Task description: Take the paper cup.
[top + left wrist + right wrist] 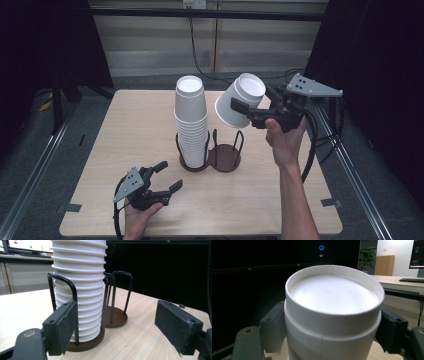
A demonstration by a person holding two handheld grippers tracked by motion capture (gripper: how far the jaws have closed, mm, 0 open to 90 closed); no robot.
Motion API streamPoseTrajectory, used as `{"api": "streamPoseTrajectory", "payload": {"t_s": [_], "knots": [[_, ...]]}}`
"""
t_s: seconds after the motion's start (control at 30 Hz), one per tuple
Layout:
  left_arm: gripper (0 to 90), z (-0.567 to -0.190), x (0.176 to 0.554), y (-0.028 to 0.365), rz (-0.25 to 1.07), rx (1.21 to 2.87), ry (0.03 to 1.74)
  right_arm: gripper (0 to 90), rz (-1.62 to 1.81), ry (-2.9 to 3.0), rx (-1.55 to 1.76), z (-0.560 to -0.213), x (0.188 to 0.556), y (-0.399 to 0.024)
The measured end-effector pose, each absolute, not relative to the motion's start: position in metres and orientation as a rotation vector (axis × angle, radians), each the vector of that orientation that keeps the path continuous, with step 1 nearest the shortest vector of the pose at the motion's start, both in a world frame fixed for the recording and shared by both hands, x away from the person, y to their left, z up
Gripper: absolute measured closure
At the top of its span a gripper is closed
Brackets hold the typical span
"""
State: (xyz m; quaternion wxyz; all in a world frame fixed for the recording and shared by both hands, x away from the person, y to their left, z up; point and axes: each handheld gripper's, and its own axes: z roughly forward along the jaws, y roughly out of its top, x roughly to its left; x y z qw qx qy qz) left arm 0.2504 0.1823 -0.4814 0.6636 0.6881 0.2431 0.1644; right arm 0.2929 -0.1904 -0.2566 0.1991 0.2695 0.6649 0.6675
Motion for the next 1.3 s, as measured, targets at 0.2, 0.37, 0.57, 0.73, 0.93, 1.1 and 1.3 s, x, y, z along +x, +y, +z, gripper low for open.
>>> {"api": "streamPoseTrajectory", "payload": {"t_s": [0.2, 0.37, 0.57, 0.73, 0.93, 1.1, 1.3], "knots": [[18.4, -0.468, 0.247, 0.182, 0.386, 1.570, 0.513, 22.5, 1.842, 1.889, 0.755, -0.269, 0.282, -0.191], [18.3, -0.463, 0.247, 0.180, 0.360, 1.564, 0.505, 22.5, 1.815, 1.922, 0.750, -0.282, 0.276, -0.190], [18.3, -0.455, 0.248, 0.175, 0.369, 1.599, 0.471, 22.6, 1.834, 1.937, 0.760, -0.299, 0.271, -0.191], [17.4, -0.446, 0.244, 0.165, 0.360, 1.626, 0.422, 22.6, 1.836, 1.970, 0.752, -0.313, 0.265, -0.184], [17.2, -0.446, 0.244, 0.161, 0.338, 1.619, 0.408, 22.6, 1.843, 1.991, 0.745, -0.328, 0.260, -0.178], [16.0, -0.447, 0.244, 0.160, 0.324, 1.609, 0.398, 22.6, 1.866, 2.002, 0.744, -0.342, 0.255, -0.174], [16.0, -0.451, 0.242, 0.156, 0.332, 1.618, 0.388, 22.9, 1.897, 2.017, 0.731, -0.361, 0.251, -0.169]]}}
